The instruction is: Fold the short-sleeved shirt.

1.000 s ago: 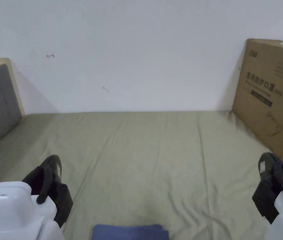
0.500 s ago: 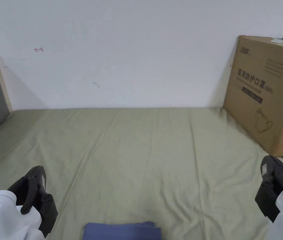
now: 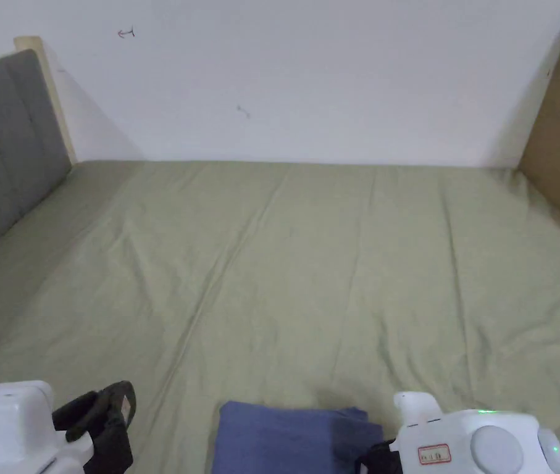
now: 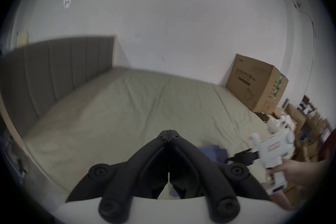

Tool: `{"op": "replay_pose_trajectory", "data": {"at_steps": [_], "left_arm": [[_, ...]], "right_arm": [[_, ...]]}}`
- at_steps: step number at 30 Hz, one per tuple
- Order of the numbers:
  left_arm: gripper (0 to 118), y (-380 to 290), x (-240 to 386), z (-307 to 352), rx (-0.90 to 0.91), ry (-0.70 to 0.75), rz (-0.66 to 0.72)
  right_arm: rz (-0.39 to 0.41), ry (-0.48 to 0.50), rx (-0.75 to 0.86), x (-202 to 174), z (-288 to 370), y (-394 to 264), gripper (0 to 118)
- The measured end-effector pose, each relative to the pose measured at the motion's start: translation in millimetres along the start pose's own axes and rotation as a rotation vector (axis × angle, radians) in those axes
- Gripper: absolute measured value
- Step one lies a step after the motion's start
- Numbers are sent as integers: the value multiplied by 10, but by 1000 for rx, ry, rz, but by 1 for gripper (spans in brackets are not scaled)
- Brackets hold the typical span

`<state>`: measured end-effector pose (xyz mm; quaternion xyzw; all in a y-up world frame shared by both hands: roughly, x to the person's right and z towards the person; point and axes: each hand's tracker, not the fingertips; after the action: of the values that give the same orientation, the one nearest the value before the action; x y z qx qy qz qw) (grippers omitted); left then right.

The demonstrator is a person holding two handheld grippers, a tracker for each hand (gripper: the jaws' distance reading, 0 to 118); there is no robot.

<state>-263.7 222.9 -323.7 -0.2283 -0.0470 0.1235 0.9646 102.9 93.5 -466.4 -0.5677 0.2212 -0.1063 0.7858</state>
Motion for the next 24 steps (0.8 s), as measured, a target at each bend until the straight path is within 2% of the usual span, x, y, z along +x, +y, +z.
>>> {"op": "replay_pose_trajectory", "data": {"at_steps": [1,2,3,6,7,8,9,10,11,13,14,15,17,18,19,20,21,22,23,24], "left_arm": [[0,-14,-121,-113,-59,-65,73],[0,-24,-254,-237,-122,-141,153],[0,-55,-359,-363,-216,-267,279],[0,-344,-885,-1044,-440,-611,670],[11,-464,-962,-1218,-504,-678,763],[30,-579,-1022,-1383,-532,-705,799],[62,-671,-1058,-1549,-560,-737,770],[107,-761,-1094,-1713,-605,-780,750],[118,-832,-1100,-1851,-641,-801,735],[117,-963,-1122,-2054,-683,-748,685],[117,-1022,-1082,-2112,-707,-770,743],[117,-1121,-1022,-2204,-733,-849,821],[117,-1138,-812,-2364,-778,-1004,889],[117,-1156,-673,-2485,-818,-1008,854],[116,-1196,-616,-2604,-813,-945,761],[111,-1227,-559,-2736,-786,-884,652],[92,-1159,-950,-2387,-766,-839,583],[31,-1153,-612,-2471,-779,-713,501],[21,-1239,-753,-2524,-831,-573,418],[21,-1265,-908,-2500,-825,-652,573]], "right_arm": [[-11,-14,-52,76,-126,-14,0],[-37,33,-42,137,-165,-40,0],[-75,82,4,192,-134,-42,0],[-142,116,-10,271,-111,6,0],[-136,118,-3,275,-57,-37,0],[-133,118,-1,275,-54,-47,0],[-129,120,2,275,-54,-52,0],[-127,122,6,269,-48,-71,0],[-130,124,9,266,-46,-86,0],[-156,135,9,301,-56,-83,0],[-170,143,6,321,-61,-78,0],[-184,152,3,339,-64,-75,0],[-208,171,3,379,-76,-87,0],[-216,178,5,394,-83,-96,0],[-226,186,10,410,-87,-111,0],[-241,199,19,431,-89,-133,0],[-257,209,27,450,-89,-154,0],[-279,222,39,472,-85,-182,0],[-301,240,50,485,-81,-206,0],[-327,235,74,492,-63,-237,0]]}}
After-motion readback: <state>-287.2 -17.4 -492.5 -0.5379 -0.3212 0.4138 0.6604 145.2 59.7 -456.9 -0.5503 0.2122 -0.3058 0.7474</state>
